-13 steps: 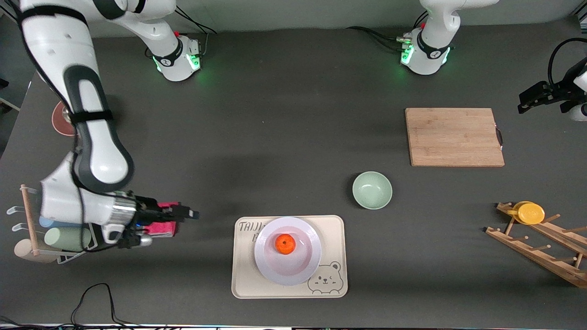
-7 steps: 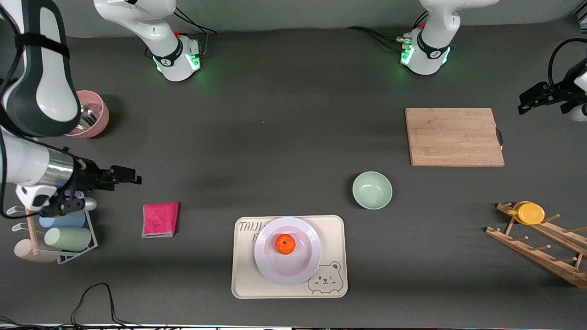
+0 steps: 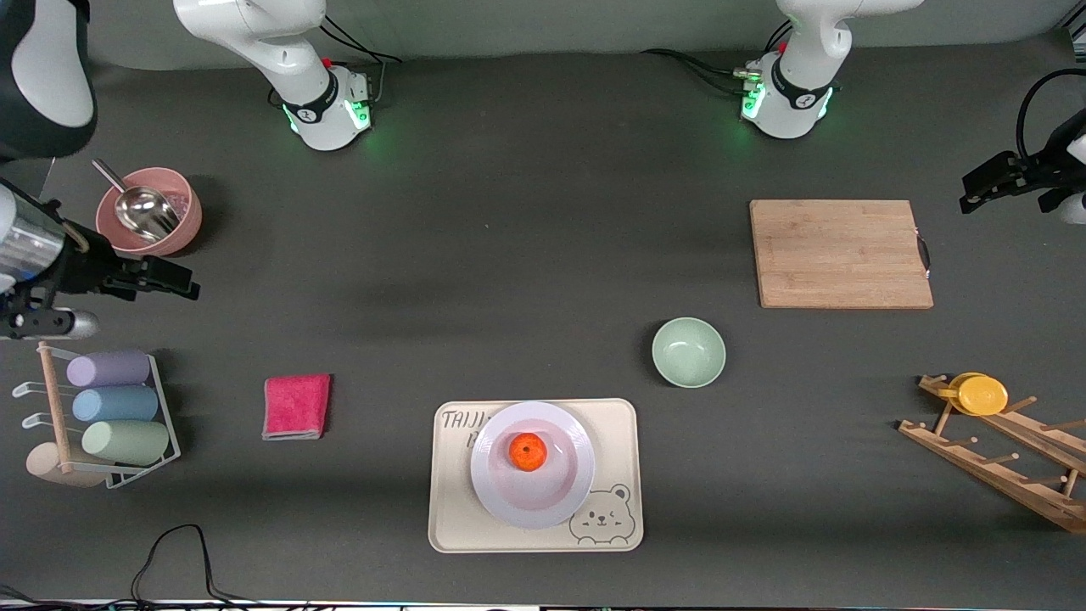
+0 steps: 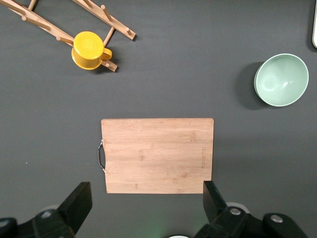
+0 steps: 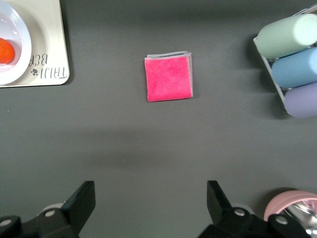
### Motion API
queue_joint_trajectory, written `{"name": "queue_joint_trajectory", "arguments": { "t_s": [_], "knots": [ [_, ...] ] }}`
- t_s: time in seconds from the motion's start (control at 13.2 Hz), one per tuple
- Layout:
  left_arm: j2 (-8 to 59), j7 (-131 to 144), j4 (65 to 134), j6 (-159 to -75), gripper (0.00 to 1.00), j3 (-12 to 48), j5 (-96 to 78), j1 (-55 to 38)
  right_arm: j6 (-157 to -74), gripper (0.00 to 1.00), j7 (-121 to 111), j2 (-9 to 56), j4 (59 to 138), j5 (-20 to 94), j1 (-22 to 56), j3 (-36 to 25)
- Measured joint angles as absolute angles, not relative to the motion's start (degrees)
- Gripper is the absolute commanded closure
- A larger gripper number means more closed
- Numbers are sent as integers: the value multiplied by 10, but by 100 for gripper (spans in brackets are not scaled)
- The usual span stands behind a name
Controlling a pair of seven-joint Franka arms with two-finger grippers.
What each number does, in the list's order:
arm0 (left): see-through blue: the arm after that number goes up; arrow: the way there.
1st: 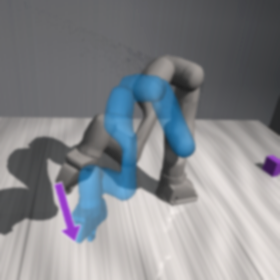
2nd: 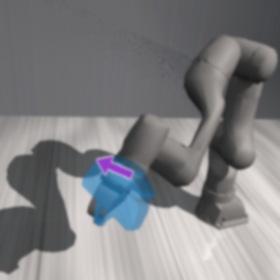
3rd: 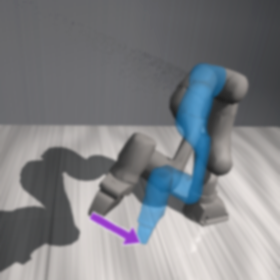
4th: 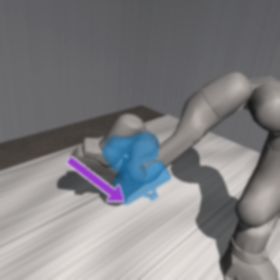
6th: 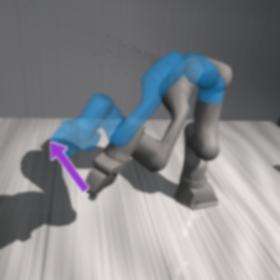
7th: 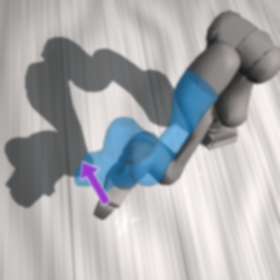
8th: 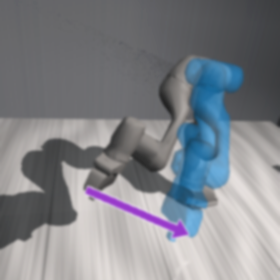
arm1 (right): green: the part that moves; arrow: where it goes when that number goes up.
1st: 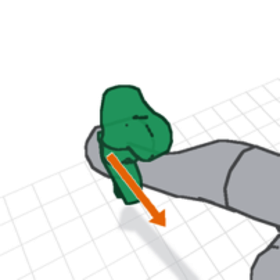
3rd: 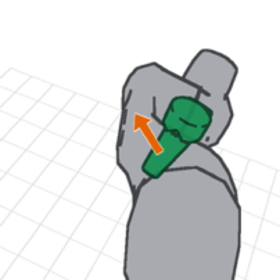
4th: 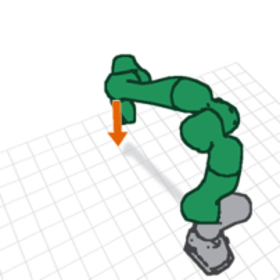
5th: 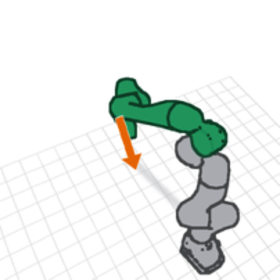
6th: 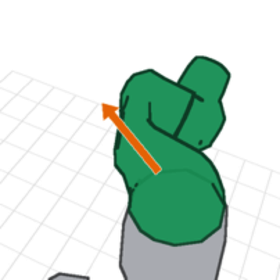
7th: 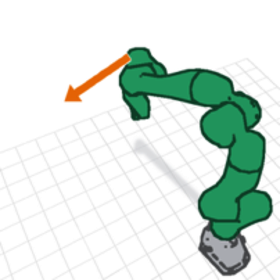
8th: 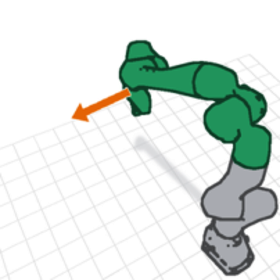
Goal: Place orange and plate with both arms
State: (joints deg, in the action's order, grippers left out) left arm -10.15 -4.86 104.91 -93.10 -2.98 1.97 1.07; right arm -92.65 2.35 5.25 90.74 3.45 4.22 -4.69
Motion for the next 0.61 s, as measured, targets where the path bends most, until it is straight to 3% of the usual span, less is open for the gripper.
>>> {"name": "queue_joint_trajectory", "arguments": {
  "t_s": [0.61],
  "knots": [
    [-102, -49, 1044, -931, 0, -31, 20, 11, -913, 0, 19, 35, 899, 27, 9, -58]
  ]
}}
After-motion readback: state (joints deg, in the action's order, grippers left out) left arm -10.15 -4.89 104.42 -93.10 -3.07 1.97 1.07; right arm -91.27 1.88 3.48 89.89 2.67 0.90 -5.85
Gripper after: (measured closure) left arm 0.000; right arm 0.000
